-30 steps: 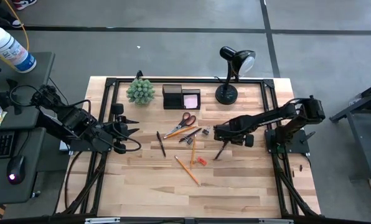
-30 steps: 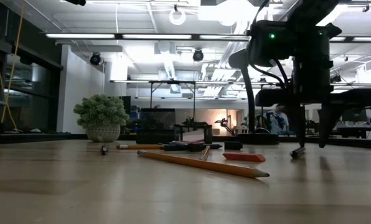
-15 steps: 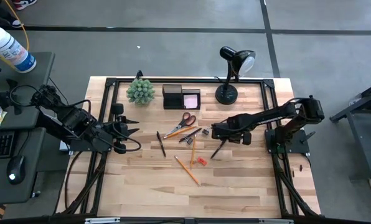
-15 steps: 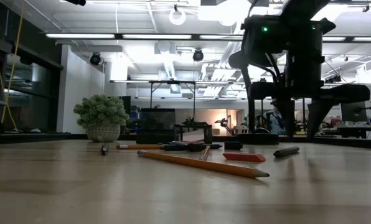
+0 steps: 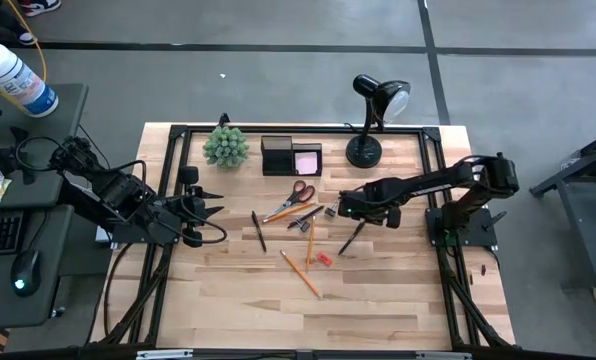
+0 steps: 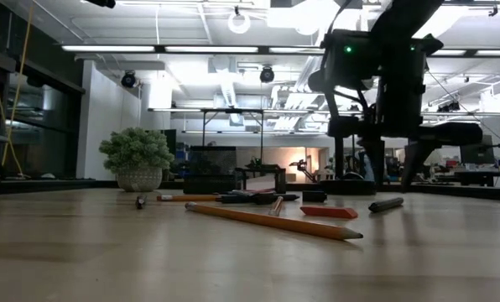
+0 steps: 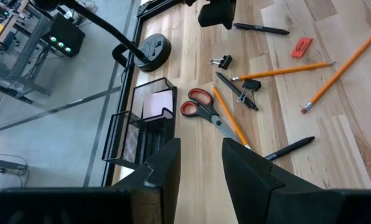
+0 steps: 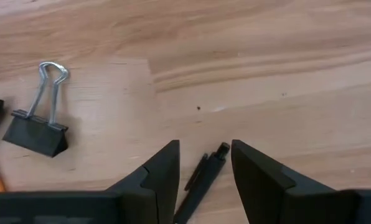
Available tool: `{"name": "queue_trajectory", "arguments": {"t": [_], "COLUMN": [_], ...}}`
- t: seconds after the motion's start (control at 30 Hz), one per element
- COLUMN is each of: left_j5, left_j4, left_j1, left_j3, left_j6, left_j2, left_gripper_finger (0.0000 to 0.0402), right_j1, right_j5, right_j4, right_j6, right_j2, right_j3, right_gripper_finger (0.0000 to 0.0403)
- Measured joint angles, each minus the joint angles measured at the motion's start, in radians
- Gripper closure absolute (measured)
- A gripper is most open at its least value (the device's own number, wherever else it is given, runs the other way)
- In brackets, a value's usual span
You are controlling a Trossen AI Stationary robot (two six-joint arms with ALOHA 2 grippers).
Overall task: Pick and place office supplies into organizer
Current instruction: Put the right black pen into the black desk organizer
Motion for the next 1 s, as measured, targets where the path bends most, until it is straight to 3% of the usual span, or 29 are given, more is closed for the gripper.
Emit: {"name": "queue_trajectory", "arguments": {"t": [0.53, 1.0], "left_j5": [0.007, 0.006], "left_j4": [0.0, 0.0], "left_j1": [0.0, 0.0], "left_j3": [0.0, 0.0], "left_j6": [0.008, 0.008], "left_j2": [0.0, 0.0], "left_gripper_finger": [0.0295, 0.0295], "right_j1": [0.006, 0.006], "right_j5": [-0.04, -0.016], "right_j4": [0.037, 0.069], "right_j6": [-0.004, -0.043], "right_j2": [0.059, 0.06], "right_j3": [0.0, 0.0], "right_gripper_finger": [0.027, 0.0363]}}
